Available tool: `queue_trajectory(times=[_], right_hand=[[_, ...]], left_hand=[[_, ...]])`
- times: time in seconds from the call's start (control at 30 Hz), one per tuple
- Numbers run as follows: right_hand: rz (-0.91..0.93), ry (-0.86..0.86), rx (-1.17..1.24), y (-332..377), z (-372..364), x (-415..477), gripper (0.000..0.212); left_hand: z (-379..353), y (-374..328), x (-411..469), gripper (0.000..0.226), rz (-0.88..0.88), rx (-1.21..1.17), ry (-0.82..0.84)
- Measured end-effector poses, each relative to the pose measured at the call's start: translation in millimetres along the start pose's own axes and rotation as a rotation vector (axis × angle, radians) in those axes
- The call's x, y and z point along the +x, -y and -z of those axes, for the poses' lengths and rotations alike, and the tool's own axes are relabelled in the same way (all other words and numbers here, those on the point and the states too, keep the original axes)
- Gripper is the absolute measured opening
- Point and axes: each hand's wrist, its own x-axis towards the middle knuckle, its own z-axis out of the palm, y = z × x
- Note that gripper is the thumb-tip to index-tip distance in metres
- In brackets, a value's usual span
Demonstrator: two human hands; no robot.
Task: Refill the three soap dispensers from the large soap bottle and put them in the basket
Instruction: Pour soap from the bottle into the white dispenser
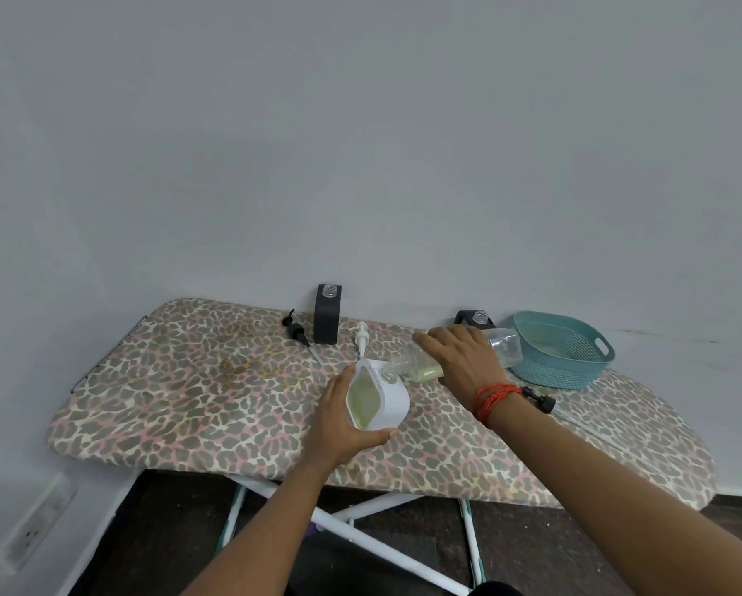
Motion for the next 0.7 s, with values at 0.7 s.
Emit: queue_trajectory(times=[0.7], right_hand=[[-0.002, -0.017, -0.016, 1.4, 0.7, 0.3, 0.077]], left_hand=[[-2.0, 4.8, 1.6, 0.132, 0.004, 0.009, -0.008]])
